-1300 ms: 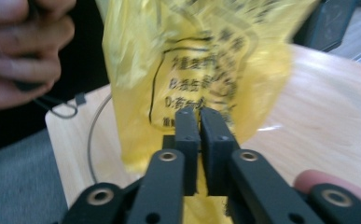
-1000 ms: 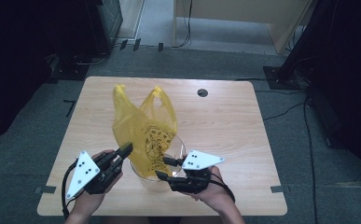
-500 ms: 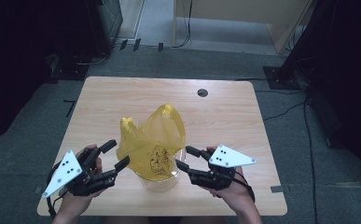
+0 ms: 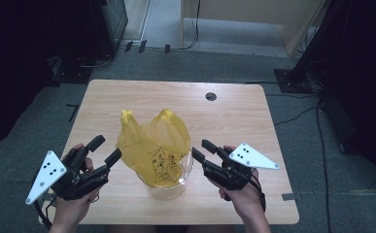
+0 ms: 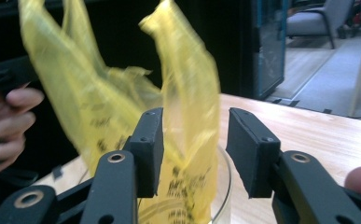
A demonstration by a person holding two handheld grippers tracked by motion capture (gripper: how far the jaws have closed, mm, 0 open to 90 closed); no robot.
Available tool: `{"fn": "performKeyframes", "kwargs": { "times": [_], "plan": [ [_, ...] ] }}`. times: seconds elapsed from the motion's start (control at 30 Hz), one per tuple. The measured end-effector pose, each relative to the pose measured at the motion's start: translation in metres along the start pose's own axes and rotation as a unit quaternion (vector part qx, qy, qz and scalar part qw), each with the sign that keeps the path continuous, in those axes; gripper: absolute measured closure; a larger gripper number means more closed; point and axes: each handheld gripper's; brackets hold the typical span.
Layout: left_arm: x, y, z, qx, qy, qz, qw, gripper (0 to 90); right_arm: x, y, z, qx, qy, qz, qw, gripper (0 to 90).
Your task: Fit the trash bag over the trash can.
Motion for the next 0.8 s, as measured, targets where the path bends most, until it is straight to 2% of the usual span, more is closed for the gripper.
{"fn": "performKeyframes", "kwargs": {
  "times": [0.03,0.13,0.2,0.23,0.3,0.37,0.4,0.43,0.47,0.5,0.57,0.6,0.73,0.8],
  "plan": [
    [-0.005,-0.001,0.000,-0.008,-0.008,0.008,0.9999,34.8,-0.004,0.004,0.000,0.009,0.011,0.008,0.9999,51.5],
    [-0.011,-0.002,0.001,-0.017,-0.015,0.011,0.9997,34.8,-0.010,0.008,-0.001,0.019,0.016,0.010,0.9996,49.5],
    [-0.017,-0.002,0.005,-0.028,-0.013,0.008,0.9995,34.8,-0.016,0.012,-0.004,0.031,0.005,0.016,0.9994,48.5],
    [-0.024,-0.002,0.011,-0.048,-0.008,-0.001,0.9988,34.8,-0.023,0.015,-0.006,0.038,-0.004,0.015,0.9992,49.5],
    [-0.027,-0.002,0.014,-0.054,-0.008,-0.002,0.9985,34.8,-0.025,0.017,-0.008,0.040,-0.011,0.014,0.9990,49.5],
    [-0.035,-0.004,0.021,-0.061,-0.003,0.002,0.9981,34.8,-0.031,0.023,-0.014,0.046,-0.028,0.014,0.9984,48.9],
    [-0.038,-0.005,0.024,-0.065,0.001,0.002,0.9979,34.8,-0.031,0.023,-0.014,0.046,-0.028,0.014,0.9984,48.9],
    [-0.042,-0.005,0.027,-0.065,0.003,0.005,0.9979,34.8,-0.033,0.027,-0.017,0.048,-0.038,0.016,0.9980,47.2],
    [-0.046,-0.006,0.031,-0.058,0.002,0.008,0.9983,34.8,-0.033,0.027,-0.017,0.048,-0.038,0.016,0.9980,47.2],
    [-0.051,-0.007,0.038,-0.052,0.004,0.011,0.9986,34.7,-0.035,0.032,-0.020,0.058,-0.048,0.019,0.9970,44.4],
    [-0.054,-0.007,0.042,-0.050,0.005,0.011,0.9987,34.6,-0.036,0.034,-0.020,0.062,-0.049,0.019,0.9967,43.7],
    [-0.058,-0.007,0.051,-0.042,0.001,0.011,0.9990,34.2,-0.038,0.038,-0.021,0.068,-0.052,0.019,0.9961,41.7],
    [-0.061,0.001,0.069,-0.042,0.004,0.003,0.9991,29.5,-0.040,0.044,-0.023,0.072,-0.057,0.020,0.9955,40.0],
    [-0.061,0.011,0.081,-0.048,0.018,-0.011,0.9986,26.1,-0.041,0.048,-0.024,0.073,-0.057,0.015,0.9956,40.6]
  ]
}}
Point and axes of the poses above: each handheld gripper's, and its own axes: y roughly forward along the jaws, x roughly out of its underside, z roughly to its right, and after that the axes turned 1 degree about x, right-handed
